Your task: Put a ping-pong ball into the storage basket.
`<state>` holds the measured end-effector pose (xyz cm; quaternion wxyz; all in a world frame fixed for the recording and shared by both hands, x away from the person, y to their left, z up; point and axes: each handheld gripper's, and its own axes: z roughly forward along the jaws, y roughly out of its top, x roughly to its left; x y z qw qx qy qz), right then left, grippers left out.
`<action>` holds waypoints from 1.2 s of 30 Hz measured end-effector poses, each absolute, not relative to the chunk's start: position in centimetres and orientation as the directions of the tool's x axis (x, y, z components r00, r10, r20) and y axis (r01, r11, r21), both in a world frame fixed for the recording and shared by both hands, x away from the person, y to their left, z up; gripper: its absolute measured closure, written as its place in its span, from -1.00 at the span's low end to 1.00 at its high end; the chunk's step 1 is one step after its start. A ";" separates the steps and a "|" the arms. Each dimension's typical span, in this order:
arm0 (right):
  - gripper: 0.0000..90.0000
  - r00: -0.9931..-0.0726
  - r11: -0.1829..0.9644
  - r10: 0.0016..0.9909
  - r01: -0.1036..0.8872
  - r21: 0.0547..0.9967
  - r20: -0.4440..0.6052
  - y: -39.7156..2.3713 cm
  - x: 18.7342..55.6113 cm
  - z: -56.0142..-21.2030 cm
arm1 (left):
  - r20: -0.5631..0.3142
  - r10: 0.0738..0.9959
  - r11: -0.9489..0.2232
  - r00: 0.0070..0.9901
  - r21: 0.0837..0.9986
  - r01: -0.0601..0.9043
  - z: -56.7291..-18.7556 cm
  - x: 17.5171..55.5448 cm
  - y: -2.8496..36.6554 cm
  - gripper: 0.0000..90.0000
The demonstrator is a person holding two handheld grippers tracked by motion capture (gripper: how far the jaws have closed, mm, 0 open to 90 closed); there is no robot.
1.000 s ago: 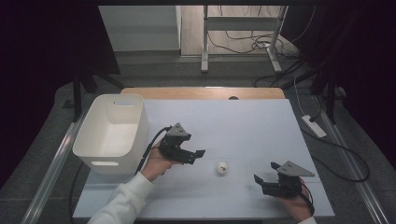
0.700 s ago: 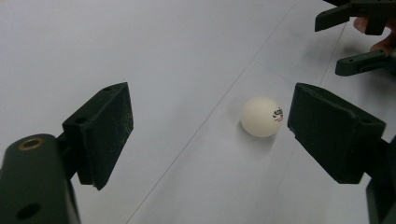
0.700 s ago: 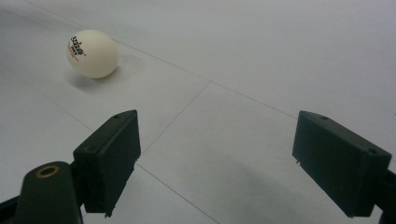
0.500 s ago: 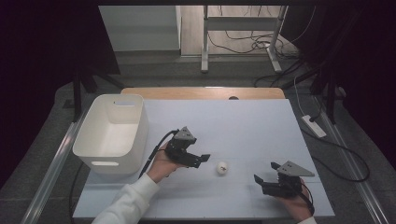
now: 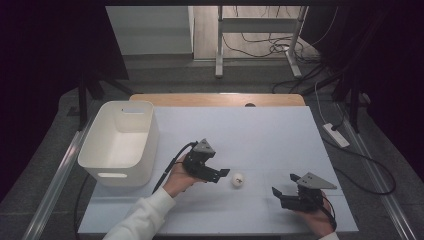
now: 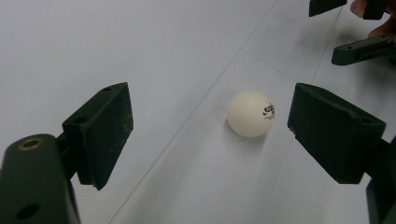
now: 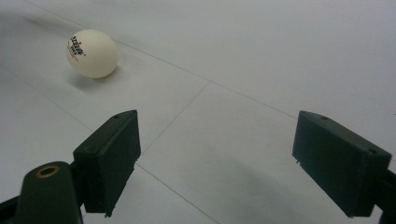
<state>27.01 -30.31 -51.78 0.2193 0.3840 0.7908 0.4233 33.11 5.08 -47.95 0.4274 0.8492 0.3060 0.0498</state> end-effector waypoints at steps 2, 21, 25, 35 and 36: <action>-0.67 -0.609 0.347 0.793 0.421 0.838 -0.022 -30.3 27.0 -51.8 | -0.175 0.557 -0.454 0.812 0.754 0.474 -48.0 33.1 4.9 -0.66; -0.67 -0.609 0.347 0.793 0.419 0.839 -0.023 -30.3 27.0 -51.8 | -0.179 0.541 -0.478 0.822 0.738 0.476 -49.1 33.2 3.1 -0.67; -0.67 -0.610 0.347 0.792 0.420 0.838 -0.023 -30.3 27.0 -51.8 | -0.180 0.534 -0.486 0.826 0.734 0.474 -49.3 33.1 2.8 -0.67; -0.67 -0.611 0.348 0.791 0.418 0.839 -0.023 -30.4 27.0 -51.8 | -0.180 0.515 -0.515 0.838 0.716 0.471 -49.9 33.3 1.4 -0.67; -0.67 -0.611 0.348 0.791 0.418 0.839 -0.023 -30.4 27.0 -51.8 | -0.180 0.514 -0.519 0.839 0.714 0.470 -50.0 33.3 1.3 -0.67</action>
